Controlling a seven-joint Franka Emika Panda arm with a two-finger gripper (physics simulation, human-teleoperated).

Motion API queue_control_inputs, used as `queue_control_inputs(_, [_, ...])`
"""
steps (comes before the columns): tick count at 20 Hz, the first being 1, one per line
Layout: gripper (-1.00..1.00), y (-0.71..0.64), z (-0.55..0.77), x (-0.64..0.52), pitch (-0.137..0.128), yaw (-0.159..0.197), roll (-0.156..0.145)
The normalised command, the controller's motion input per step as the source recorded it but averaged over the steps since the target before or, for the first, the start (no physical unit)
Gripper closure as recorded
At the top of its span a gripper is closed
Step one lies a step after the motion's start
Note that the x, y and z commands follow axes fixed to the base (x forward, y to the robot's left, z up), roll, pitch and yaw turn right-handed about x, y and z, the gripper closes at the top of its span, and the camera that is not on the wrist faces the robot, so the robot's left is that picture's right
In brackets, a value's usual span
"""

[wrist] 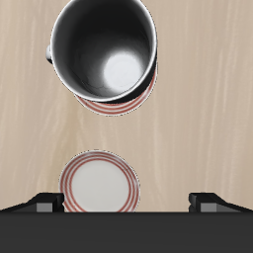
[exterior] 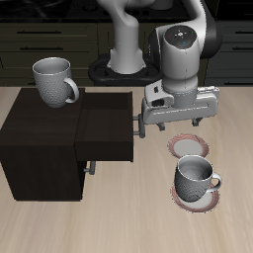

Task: Place the porcelain mug that is in the drawer onto the top of the cabinet and close the drawer

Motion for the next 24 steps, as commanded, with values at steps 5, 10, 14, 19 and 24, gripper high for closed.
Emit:
queue_control_inputs(5, [-1.0,-0.52,0.0,0.12,0.0,-0.028,-0.068])
queue_control_inputs(10, [-1.0,-0.47,-0.07,0.1,0.01,-0.018,-0.064])
queue_control_inputs(14, [-1.0,-0.49,-0.14,0.05,0.017,-0.02,-0.049])
queue_control_inputs(19, [-1.0,-0.44,-0.17,0.03,0.02,-0.028,-0.047])
queue_control_inputs(24, [-1.0,-0.45,-0.16,-0.02,0.009,0.005,-0.052])
